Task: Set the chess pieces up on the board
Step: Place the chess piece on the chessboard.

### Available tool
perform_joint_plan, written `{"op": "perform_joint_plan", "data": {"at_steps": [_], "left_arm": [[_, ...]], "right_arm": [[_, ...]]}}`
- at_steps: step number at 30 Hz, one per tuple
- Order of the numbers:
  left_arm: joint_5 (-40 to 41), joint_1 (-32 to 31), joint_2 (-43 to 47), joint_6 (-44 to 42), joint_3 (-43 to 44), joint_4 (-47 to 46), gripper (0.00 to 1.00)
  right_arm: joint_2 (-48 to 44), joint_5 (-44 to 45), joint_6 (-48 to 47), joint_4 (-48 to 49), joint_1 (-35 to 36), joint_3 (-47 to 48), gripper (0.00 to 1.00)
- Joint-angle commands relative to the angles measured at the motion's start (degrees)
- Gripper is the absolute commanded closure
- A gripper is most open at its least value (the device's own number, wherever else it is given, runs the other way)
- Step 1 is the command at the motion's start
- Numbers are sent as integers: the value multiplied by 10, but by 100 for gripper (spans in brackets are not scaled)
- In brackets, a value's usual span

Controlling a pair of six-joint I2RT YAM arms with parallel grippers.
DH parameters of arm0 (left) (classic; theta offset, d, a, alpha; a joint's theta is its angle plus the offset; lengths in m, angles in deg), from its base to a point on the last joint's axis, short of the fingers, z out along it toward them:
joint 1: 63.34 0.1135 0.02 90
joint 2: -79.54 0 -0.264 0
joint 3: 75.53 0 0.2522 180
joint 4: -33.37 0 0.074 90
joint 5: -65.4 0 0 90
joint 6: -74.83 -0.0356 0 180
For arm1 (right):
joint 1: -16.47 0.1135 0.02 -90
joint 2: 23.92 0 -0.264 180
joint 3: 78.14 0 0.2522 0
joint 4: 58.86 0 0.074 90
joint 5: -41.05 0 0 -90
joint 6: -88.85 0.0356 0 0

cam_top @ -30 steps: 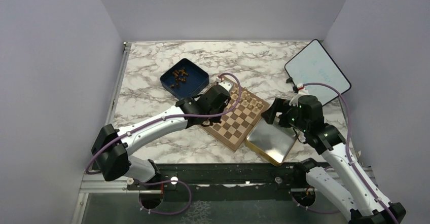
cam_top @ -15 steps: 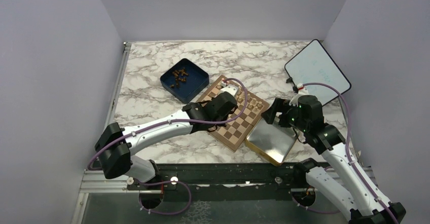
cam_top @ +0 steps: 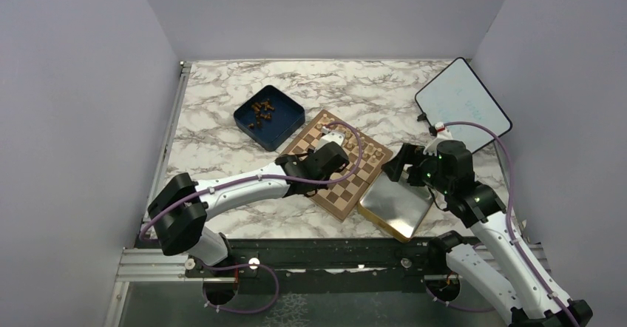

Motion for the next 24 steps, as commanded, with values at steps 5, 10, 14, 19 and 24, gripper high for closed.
{"op": "perform_joint_plan", "data": {"at_steps": [5,10,14,19,24], "left_arm": [[32,-3,-19,4,-3,-23,89],[37,-3,-35,2,0,-24,89],[41,-3,-39,2,-3,-28,89],[42,-3,-46,3,-3,-28,89],[42,-3,-48,4,-4,-29,89]], "right_arm": [[-6,7,2,-6,3,9,6],[-5,6,1,-6,3,9,7],[-4,6,0,-6,3,10,7],[-4,5,0,-4,3,8,6],[-2,5,-2,-3,3,9,6]]}}
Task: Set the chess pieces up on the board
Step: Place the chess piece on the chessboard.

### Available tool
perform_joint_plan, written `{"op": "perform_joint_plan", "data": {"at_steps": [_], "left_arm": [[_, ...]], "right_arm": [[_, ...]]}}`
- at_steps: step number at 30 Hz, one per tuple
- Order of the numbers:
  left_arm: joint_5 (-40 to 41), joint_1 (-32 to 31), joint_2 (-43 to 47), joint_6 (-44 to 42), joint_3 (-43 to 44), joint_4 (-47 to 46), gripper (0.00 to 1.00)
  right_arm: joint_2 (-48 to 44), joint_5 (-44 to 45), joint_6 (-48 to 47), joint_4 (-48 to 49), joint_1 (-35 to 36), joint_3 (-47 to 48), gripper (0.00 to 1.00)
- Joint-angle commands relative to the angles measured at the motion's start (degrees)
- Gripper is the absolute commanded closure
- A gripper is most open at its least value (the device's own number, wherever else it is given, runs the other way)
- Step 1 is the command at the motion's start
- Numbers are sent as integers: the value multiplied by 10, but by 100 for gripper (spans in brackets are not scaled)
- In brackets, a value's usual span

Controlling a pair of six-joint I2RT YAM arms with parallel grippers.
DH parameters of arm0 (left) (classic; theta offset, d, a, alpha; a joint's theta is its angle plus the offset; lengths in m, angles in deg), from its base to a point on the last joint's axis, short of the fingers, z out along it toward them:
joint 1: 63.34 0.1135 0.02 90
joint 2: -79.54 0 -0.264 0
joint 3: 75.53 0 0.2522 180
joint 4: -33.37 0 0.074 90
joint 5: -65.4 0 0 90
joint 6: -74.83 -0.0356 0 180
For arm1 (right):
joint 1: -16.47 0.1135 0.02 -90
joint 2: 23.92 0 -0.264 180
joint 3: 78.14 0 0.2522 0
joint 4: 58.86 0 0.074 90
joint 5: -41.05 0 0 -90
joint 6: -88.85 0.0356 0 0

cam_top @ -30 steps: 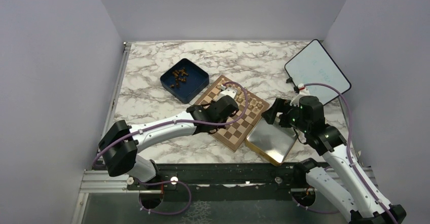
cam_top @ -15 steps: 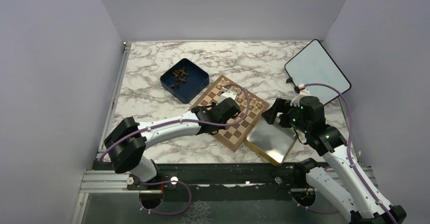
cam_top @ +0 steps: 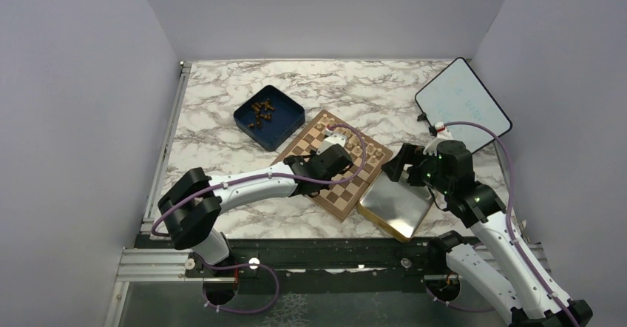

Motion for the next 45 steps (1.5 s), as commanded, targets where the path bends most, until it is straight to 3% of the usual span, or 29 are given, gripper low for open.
{"op": "perform_joint_plan", "data": {"at_steps": [1,8,25,38,45], "left_arm": [[16,-3,-6,4,-4,-12,89],[16,-3,-5,3,-8,-11,89],[8,-3,-7,11,-14,-12,75],[-42,-4,8,13,-1,-12,87],[-65,-9,13,16,9,-10,88]], "right_arm": [[-2,5,-2,-3,4,9,7],[-1,3,-2,-2,3,7,7],[-5,3,2,-4,4,5,7],[-12,3,4,-5,4,3,7],[-11,4,3,-4,3,3,7]]}}
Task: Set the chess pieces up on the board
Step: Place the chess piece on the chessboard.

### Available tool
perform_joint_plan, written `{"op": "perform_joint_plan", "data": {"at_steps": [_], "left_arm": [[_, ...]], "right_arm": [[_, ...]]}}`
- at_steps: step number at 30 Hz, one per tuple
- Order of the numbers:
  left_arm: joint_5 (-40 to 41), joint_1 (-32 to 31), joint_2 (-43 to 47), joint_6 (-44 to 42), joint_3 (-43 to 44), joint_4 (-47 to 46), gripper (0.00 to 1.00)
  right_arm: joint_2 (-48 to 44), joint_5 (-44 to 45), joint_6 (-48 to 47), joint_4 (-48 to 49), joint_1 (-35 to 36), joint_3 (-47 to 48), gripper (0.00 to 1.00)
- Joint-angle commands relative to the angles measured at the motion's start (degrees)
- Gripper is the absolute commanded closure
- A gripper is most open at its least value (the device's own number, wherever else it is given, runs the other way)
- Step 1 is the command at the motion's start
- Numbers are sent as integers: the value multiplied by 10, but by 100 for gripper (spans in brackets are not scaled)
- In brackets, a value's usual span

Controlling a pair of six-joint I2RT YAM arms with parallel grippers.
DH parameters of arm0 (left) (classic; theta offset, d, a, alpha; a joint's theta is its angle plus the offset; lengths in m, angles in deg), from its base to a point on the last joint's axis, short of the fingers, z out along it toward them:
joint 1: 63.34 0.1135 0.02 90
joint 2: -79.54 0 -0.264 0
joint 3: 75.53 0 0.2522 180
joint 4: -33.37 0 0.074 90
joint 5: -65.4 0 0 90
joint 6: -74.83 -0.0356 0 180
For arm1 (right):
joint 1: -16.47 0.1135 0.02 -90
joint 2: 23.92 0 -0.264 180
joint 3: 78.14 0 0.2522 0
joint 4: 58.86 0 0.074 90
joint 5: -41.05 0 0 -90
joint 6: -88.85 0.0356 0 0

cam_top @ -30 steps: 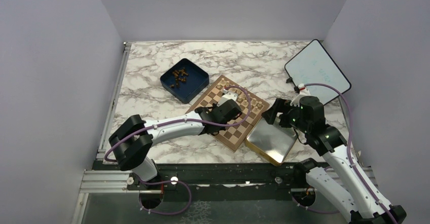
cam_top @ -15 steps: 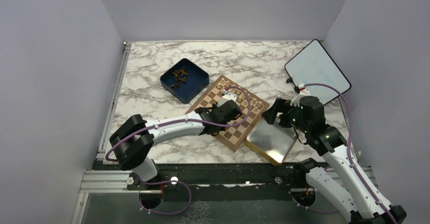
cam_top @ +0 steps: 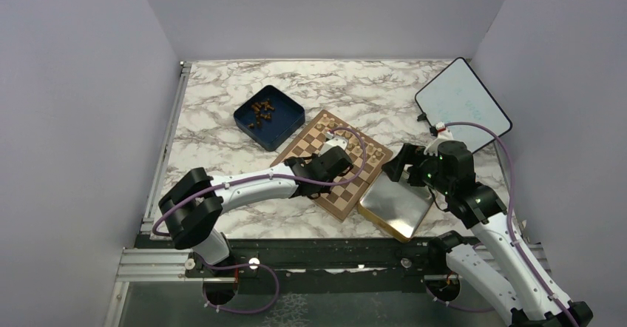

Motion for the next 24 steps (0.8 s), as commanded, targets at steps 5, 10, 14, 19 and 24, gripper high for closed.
{"op": "perform_joint_plan", "data": {"at_steps": [5,10,14,19,24], "left_arm": [[-33,-7,10,12,16,-3,88],[-33,-7,3,12,17,-2,82],[-35,-7,0,11,21,0,71],[-30,-7,0,10,22,2,70],[-26,-7,-6,10,20,3,72]], "right_arm": [[-7,3,4,-3,3,1,7],[-7,4,4,-3,3,1,7],[-6,4,4,-3,3,1,7],[-7,4,4,-2,3,1,7],[-5,3,3,-2,4,2,7]]}}
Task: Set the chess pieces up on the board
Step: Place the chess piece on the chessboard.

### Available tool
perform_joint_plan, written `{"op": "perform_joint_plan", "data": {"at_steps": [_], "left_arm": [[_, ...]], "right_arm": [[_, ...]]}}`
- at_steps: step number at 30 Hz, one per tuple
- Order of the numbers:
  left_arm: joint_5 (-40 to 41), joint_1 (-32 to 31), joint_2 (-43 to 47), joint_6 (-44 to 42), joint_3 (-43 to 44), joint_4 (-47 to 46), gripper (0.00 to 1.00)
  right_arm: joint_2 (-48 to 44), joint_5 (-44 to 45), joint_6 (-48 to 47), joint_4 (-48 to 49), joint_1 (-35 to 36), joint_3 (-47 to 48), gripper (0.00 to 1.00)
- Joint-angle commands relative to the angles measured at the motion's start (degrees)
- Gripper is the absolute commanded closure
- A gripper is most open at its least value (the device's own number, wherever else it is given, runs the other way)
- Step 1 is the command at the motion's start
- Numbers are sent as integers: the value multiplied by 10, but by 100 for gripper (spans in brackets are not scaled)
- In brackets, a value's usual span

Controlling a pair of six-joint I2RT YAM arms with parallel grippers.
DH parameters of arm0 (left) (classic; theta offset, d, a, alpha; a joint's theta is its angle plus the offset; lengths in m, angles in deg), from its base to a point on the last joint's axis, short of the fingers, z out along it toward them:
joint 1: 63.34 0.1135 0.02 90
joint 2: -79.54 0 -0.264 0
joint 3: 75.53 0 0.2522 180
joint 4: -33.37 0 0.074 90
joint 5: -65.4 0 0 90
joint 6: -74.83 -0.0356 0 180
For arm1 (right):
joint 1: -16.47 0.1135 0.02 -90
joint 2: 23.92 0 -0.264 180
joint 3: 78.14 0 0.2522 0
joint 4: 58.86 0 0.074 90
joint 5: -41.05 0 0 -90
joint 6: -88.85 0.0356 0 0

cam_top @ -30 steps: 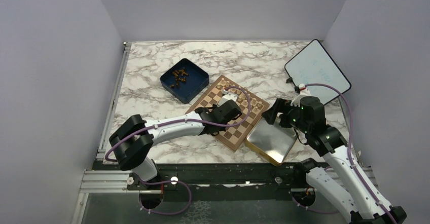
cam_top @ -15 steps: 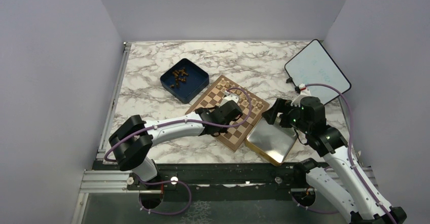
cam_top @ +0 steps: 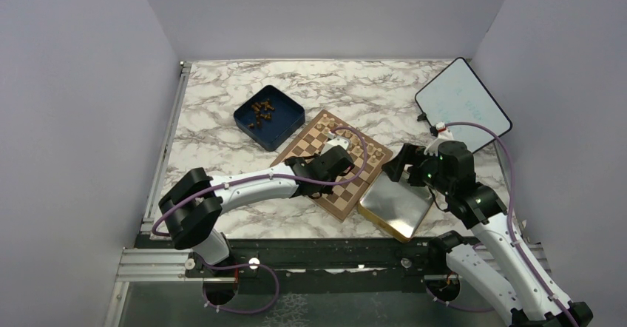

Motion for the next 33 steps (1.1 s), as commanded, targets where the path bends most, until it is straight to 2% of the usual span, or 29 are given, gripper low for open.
{"op": "perform_joint_plan", "data": {"at_steps": [1,7,12,20,26,33], "left_arm": [[-1,-3,-8,2,13,3,73],[10,-4,-10,-2,19,18,77],[14,-3,-8,-1,19,29,75],[37,-3,-11,-15,25,39,85],[85,-2,-27,-28,41,53,86],[83,-1,-47,-29,52,54,86]], "right_arm": [[-3,3,2,-2,3,2,7],[-2,2,2,-2,4,3,7],[-1,2,1,-2,4,3,7],[2,1,-1,0,4,4,7],[1,1,-1,1,3,3,7],[-3,2,0,0,4,2,7]]}}
